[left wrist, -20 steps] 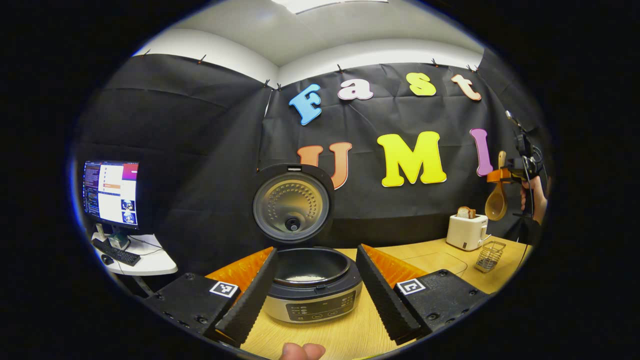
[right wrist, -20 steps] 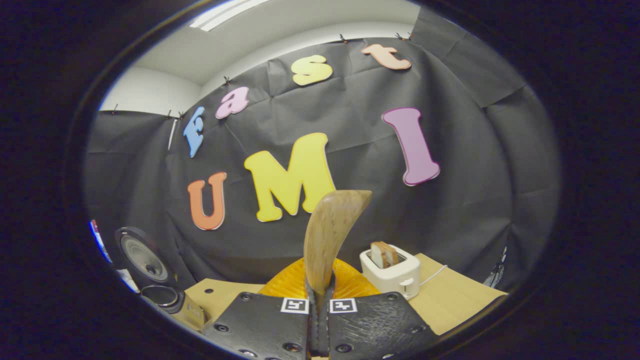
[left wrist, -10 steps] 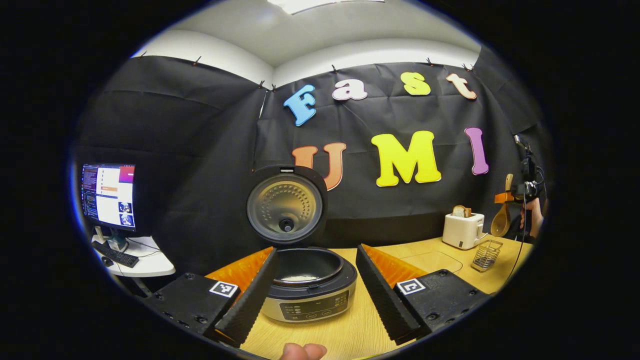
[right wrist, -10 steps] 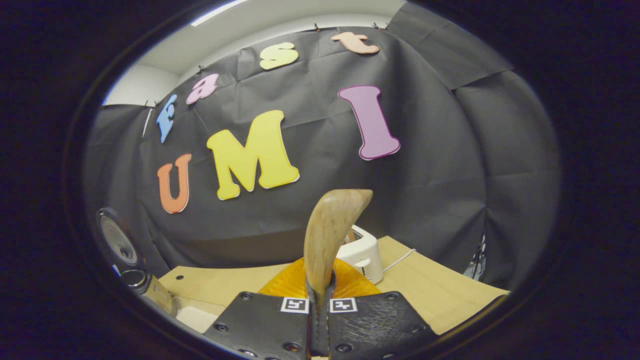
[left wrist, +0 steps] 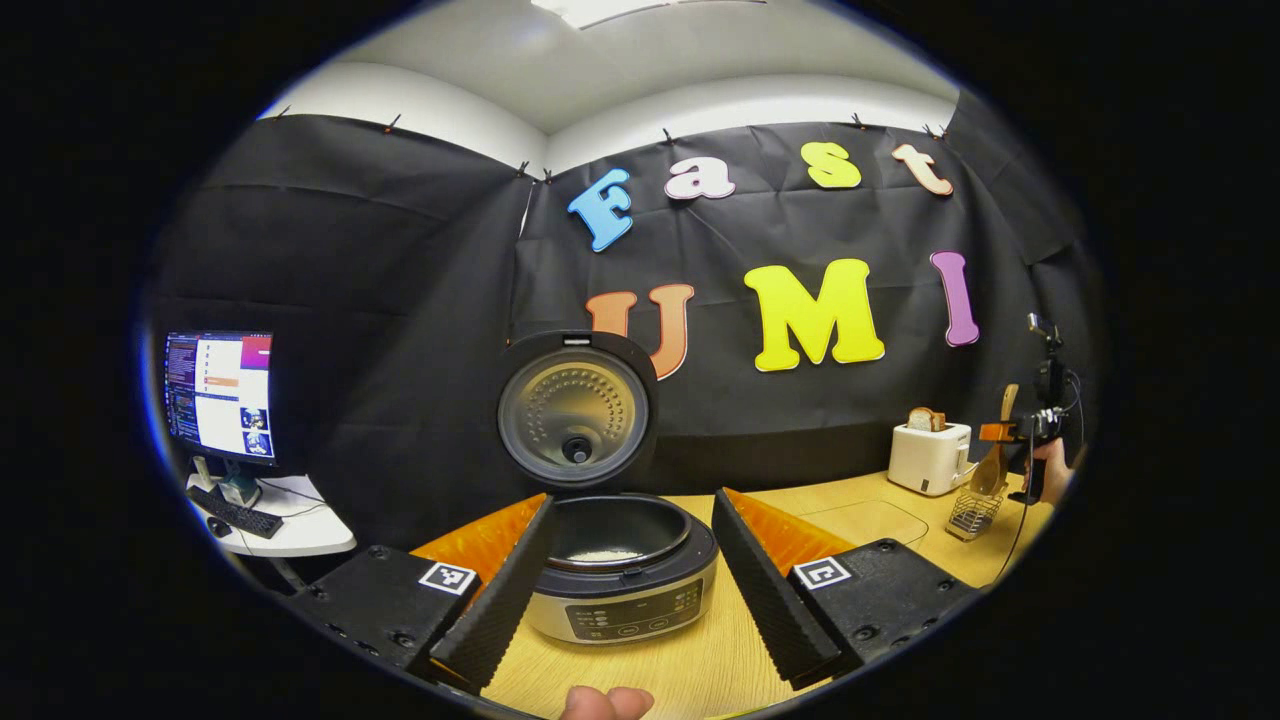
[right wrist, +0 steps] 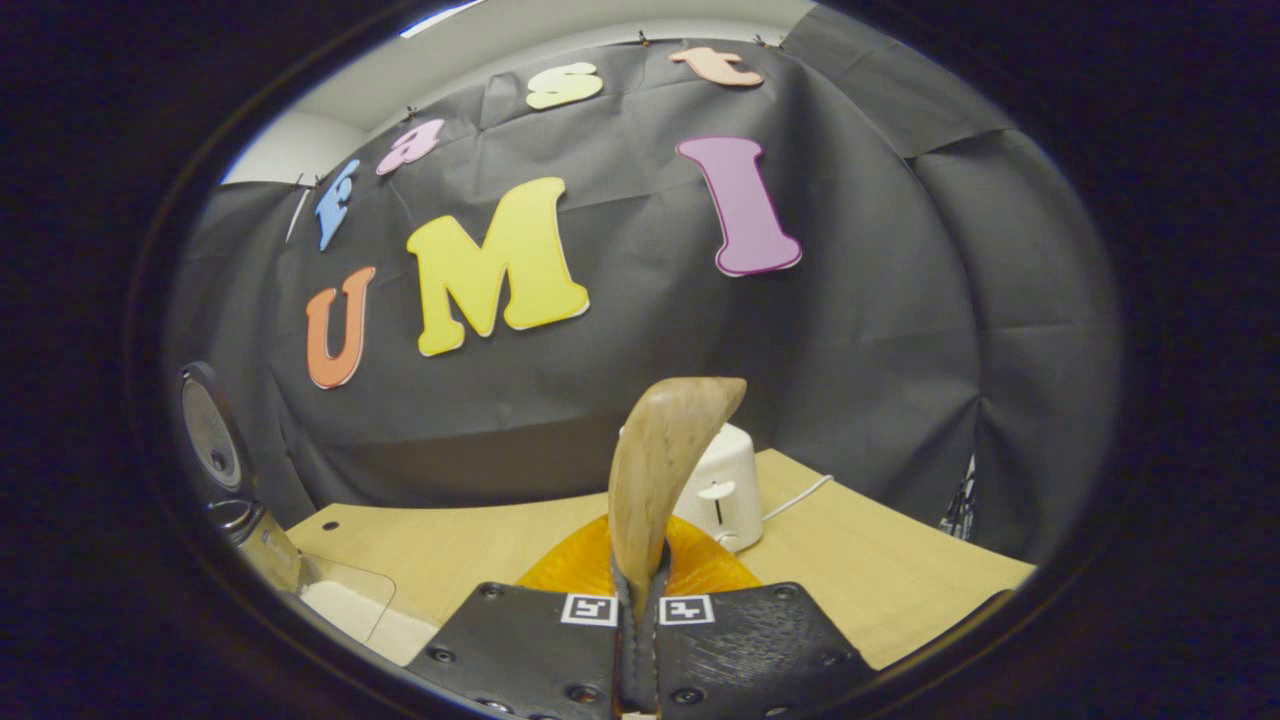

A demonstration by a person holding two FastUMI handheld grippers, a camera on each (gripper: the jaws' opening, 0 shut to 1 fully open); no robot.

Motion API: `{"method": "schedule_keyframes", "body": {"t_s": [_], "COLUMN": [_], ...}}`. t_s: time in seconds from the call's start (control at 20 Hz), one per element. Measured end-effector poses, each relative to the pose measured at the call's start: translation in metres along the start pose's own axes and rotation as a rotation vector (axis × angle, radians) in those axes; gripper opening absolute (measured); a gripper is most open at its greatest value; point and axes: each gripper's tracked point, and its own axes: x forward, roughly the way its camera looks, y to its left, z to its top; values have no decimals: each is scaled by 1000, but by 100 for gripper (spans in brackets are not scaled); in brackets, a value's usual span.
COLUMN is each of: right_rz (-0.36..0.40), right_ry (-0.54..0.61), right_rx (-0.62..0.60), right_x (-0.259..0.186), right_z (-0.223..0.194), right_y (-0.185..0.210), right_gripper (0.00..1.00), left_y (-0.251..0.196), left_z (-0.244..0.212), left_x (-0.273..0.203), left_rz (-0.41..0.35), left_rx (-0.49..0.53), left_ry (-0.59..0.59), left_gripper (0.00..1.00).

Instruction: Close the left gripper, press the button to open the rice cooker; take a wooden spoon from the chopstick holder with the right hand, scoop a spoonful of rice and pour it into the rice cooker, then put the wooden spoon back into the chopstick holder.

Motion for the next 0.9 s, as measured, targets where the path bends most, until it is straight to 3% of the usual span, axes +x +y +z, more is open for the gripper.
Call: {"method": "schedule_keyframes", "body": {"t_s": [0.65,0.9], "right_rz": [-9,-15], "right_ry": [71,32], "right_rx": [-44,-87], "right_x": [5,-6], "right_z": [-48,-37], "right_y": [-6,-1], "right_gripper": [7,12], "left_y": [9,4], "left_z": [-8,-6], "left_x": [2,1], "left_rz": [5,0], "left_rx": [-22,-16], "left_ry": [32,27], "left_gripper": [99,99]}}
